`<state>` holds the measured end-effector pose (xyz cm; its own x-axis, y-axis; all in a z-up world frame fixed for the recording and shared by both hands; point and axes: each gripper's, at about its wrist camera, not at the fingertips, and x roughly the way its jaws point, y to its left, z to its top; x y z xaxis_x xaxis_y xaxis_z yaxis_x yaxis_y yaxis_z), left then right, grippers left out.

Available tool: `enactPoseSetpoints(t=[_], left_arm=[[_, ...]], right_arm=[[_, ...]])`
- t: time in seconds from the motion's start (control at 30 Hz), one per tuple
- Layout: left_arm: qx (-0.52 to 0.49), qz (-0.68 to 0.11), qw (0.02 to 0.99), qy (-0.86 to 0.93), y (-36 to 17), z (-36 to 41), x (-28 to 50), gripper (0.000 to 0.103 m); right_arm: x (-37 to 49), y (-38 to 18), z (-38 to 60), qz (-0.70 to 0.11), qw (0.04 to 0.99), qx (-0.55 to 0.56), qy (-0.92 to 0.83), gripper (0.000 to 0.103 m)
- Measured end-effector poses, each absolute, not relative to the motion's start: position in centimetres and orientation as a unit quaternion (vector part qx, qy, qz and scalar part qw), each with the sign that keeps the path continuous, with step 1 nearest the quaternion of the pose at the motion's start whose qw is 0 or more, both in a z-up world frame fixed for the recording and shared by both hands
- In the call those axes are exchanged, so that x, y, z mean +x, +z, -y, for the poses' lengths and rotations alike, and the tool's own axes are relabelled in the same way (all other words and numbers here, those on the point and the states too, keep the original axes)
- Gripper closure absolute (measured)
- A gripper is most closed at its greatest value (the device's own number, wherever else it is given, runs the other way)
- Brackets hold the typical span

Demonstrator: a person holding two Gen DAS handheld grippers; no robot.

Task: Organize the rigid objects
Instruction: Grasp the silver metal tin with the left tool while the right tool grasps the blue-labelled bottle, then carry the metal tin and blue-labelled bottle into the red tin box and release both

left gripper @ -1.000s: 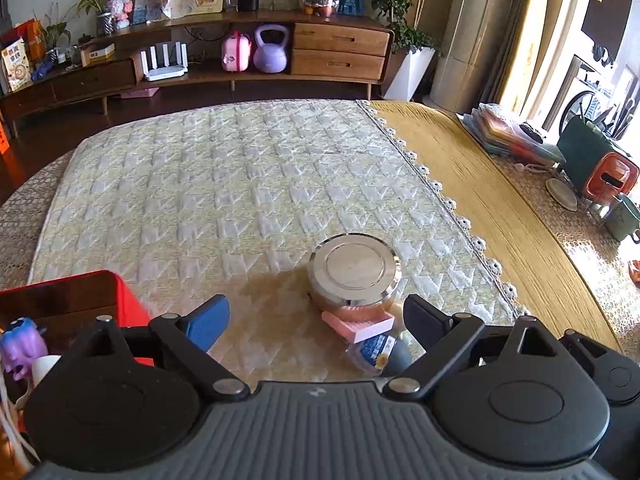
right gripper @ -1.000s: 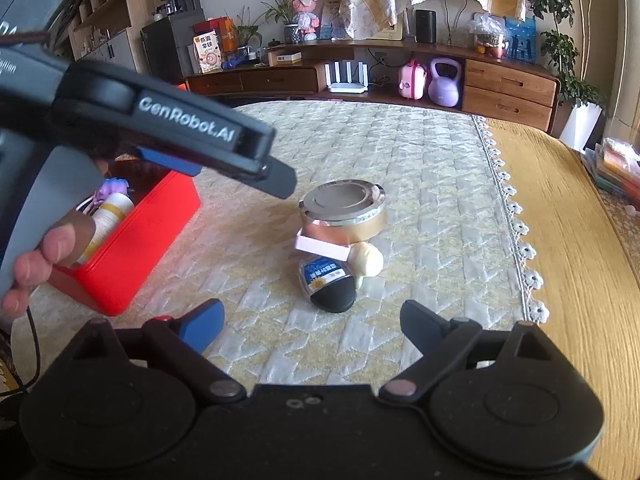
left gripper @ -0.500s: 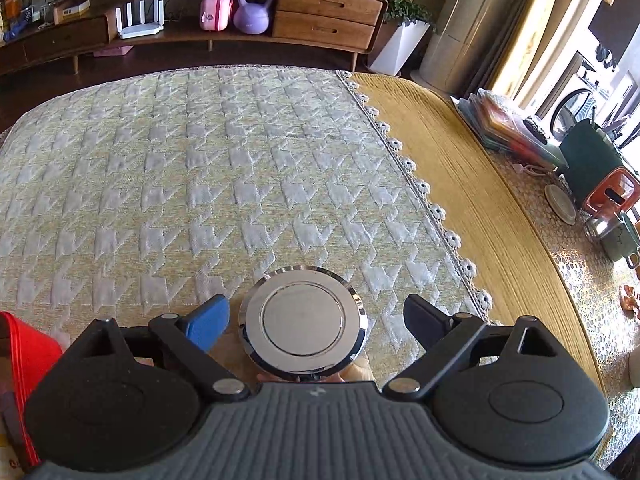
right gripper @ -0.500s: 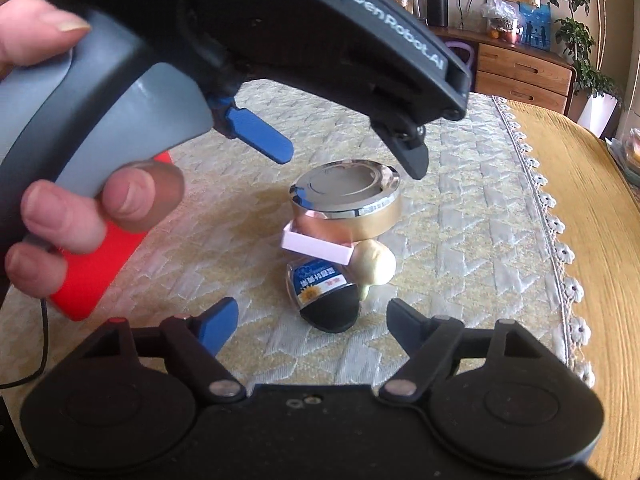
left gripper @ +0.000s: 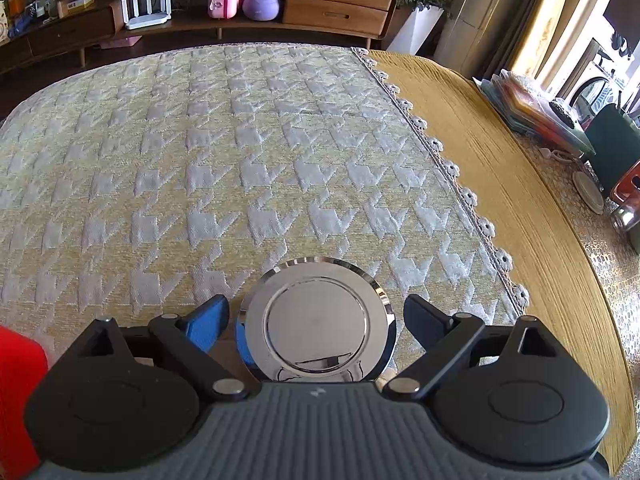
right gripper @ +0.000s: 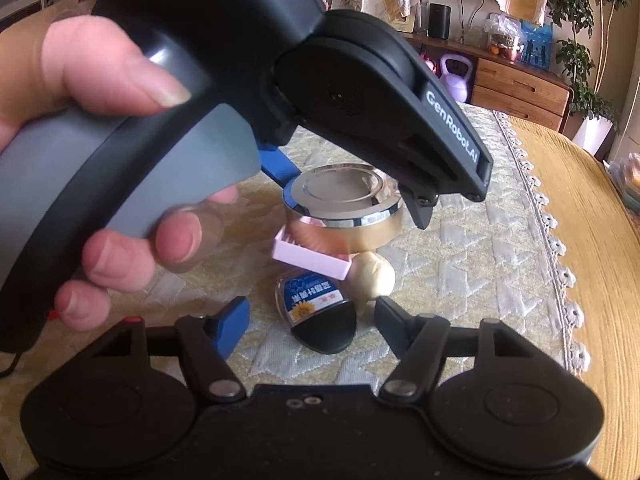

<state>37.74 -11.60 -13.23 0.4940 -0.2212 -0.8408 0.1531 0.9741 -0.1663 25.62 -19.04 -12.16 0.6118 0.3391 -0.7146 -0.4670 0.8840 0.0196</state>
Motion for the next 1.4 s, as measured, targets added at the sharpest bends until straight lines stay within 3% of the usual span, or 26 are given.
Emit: enactPoseSetpoints(t=[0.1, 0.23, 0.33, 0.87, 1.4], left_arm=[[-0.033, -0.486, 0.866, -0.112, -13.2, 11.6, 37.4, 0.010], [-0.022, -0.476, 0.871, -0.117, -12.8, 11.7, 36.9, 0.026], [-0.025, -0.474, 0.872, -0.117, -12.7, 11.6, 36.6, 0.026], [-0.034, -0.462, 0.881, -0.095, -9.6, 8.1, 32.9, 0.026], [-0.043, -0.456, 0.886, -0.066, -5.7, 0.9, 25.1, 0.026]], right_arm=[[25.5, -12.2, 19.0, -0.377, 0.897, -0.081, 0.216, 0.047], [25.1, -12.2, 19.0, -0.375, 0.900, -0.079, 0.209, 0.058], [24.5, -12.1, 19.0, -0.373, 0.901, -0.077, 0.206, 0.060], [20.6, -10.1, 20.8, -0.388, 0.898, -0.057, 0.198, 0.061], [17.1, -4.5, 19.2, -0.364, 0.901, -0.038, 0.232, 0.061]])
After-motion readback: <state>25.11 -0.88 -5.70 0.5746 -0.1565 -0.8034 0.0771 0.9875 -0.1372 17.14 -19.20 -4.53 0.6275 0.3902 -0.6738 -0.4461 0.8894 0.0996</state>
